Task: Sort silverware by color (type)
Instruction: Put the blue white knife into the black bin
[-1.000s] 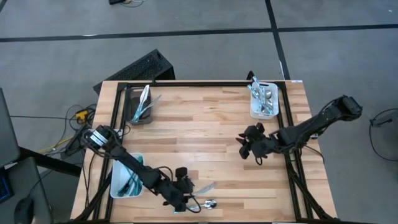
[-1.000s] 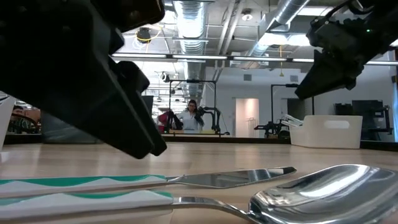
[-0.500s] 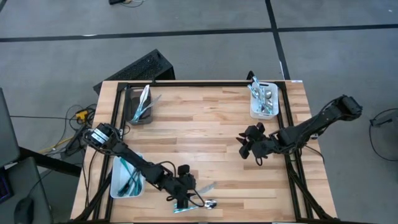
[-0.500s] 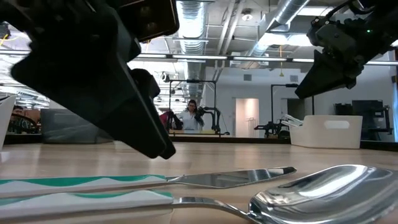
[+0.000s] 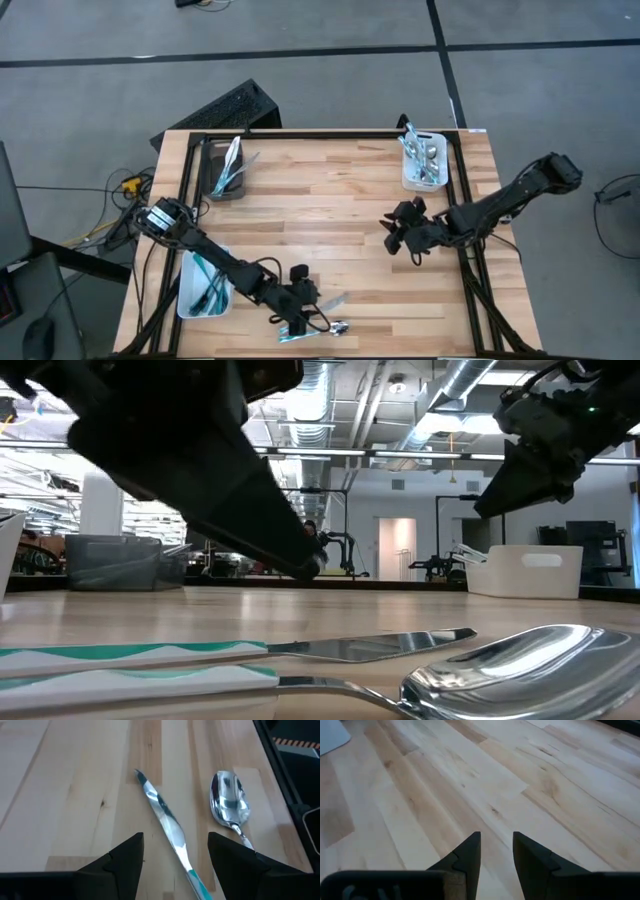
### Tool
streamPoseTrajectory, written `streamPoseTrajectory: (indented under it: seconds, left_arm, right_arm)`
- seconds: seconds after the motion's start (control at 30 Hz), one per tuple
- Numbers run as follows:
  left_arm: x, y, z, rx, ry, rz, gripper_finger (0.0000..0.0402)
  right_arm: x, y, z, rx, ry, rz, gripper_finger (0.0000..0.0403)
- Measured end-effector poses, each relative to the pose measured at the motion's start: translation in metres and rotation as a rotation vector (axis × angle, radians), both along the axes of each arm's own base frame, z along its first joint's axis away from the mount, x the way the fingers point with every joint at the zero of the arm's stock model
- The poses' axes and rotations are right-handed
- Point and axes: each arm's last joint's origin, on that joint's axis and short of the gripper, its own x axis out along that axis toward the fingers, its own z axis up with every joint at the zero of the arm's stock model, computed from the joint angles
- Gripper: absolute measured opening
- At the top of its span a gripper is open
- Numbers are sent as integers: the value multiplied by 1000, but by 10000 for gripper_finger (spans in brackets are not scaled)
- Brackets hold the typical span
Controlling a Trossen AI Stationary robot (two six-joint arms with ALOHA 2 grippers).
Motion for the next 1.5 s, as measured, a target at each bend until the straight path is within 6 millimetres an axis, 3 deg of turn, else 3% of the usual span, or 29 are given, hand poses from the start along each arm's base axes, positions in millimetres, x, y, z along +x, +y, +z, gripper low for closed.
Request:
streamPoseTrajectory:
  seconds: [0.17,0.43,0.67,1.03,1.17,1.4,1.5]
  left_arm:
    - [-4,-5,-2,18,-4,42,208]
    - [-30,-28,-8,41,46,105,208]
    - [-37,-43,-6,30,-7,78,208]
    - [-35,-44,-38,81,6,169,205]
    - [-37,-40,-38,106,13,221,167]
    - [-37,-35,-39,137,32,244,24]
    - [-37,-35,-40,143,33,244,17]
  right_arm:
    - [-2,5,0,1,0,28,136]
    - [-3,11,0,27,-18,43,136]
    - [-6,18,0,48,-19,73,136]
    - [-11,29,0,73,-28,116,136]
    - [-11,28,0,72,-28,112,136]
    - [-9,24,0,63,-28,92,136]
    - [-9,24,0,61,-29,92,136]
